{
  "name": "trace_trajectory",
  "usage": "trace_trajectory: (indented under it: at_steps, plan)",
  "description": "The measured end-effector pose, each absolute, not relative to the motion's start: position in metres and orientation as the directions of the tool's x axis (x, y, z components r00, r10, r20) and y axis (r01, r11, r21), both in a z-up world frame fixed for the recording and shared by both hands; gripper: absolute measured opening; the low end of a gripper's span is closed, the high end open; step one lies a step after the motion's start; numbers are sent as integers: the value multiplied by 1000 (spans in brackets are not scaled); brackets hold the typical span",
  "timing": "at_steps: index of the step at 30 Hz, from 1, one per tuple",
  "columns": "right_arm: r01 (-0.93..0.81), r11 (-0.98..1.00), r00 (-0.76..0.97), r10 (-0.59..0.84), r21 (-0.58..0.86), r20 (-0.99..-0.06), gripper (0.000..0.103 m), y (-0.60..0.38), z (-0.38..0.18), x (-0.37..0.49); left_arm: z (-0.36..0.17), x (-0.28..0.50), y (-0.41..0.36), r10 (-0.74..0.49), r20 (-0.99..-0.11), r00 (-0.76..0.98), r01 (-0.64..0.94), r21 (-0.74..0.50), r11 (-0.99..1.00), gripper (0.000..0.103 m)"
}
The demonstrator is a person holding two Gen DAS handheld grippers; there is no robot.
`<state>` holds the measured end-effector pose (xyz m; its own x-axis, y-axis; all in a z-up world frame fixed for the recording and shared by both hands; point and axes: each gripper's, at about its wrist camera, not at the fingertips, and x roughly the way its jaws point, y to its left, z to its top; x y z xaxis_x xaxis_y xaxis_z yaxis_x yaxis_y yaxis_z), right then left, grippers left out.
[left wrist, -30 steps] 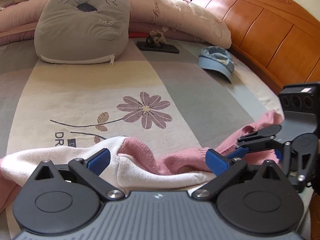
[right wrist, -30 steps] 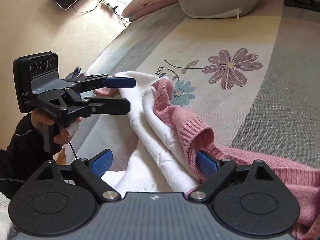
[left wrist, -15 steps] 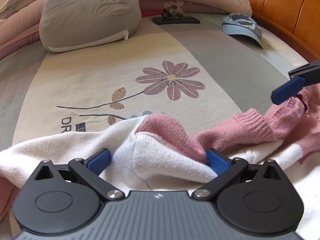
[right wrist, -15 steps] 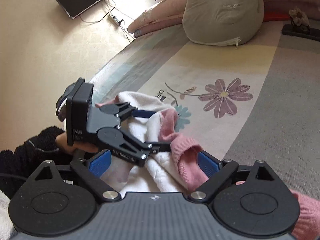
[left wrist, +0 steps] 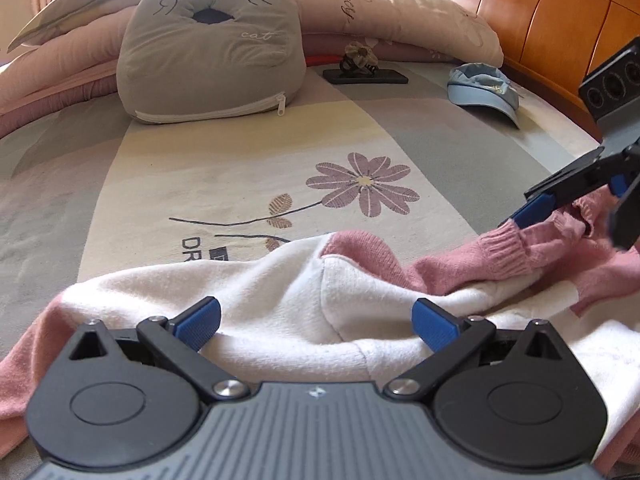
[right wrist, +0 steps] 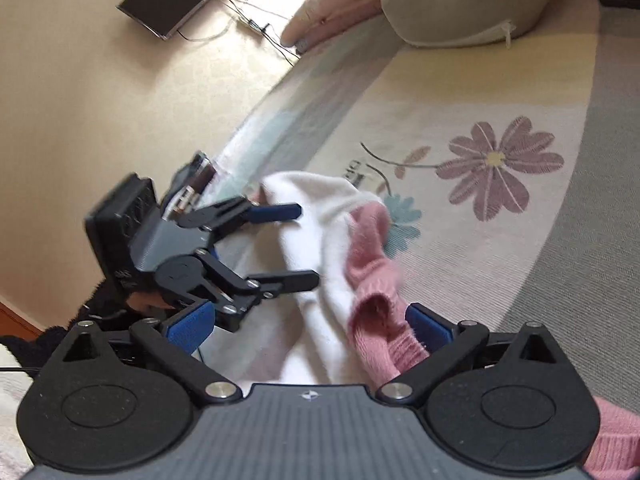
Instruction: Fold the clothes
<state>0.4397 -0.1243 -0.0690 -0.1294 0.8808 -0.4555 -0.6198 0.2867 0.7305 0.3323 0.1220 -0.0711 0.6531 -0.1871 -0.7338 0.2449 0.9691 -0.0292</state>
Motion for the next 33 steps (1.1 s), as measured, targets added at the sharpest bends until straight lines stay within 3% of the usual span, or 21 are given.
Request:
trace_trajectory:
  at_steps: [3,6,8,14,15,16,20,25,30,33]
  plan:
    - [-635,272,-135,883,723,-450,103,-119,-64,434,-74,331,124,-182,-737,650,240,-28,970,101]
    - [-654,370,-101,822,660,-560,102,-116,-74,435,-77,330,125,-187,-737,650,238,-36,971,101]
    - [-622,397,-99,816,675,-570,98,-125,-82,438,-78,329,125,-202,-735,648,247,-48,968,101]
    - [-569,337,-67,890,750,-451,92,-136,-76,441,-86,329,122,-276,-736,618,316,-88,945,101]
    - [-565,351,-64,883,746,-464,90,-133,-77,442,-87,329,122,-288,-736,613,328,-95,940,101]
    - [-562,369,-61,874,740,-482,87,-131,-79,443,-89,329,121,-300,-736,607,339,-101,935,101]
    - [-539,452,-57,823,711,-566,59,-118,-96,449,-91,325,127,-332,-723,606,345,-137,929,101]
    - [-495,495,-17,816,714,-578,27,-120,-104,456,-91,319,128,-340,-712,615,364,-127,923,101]
    - [-521,569,62,769,637,-636,15,-118,-93,459,-88,319,131,-347,-712,611,366,-136,921,101]
    - [-590,614,140,717,524,-683,15,-109,-77,463,-85,320,128,-334,-725,602,385,-103,917,102]
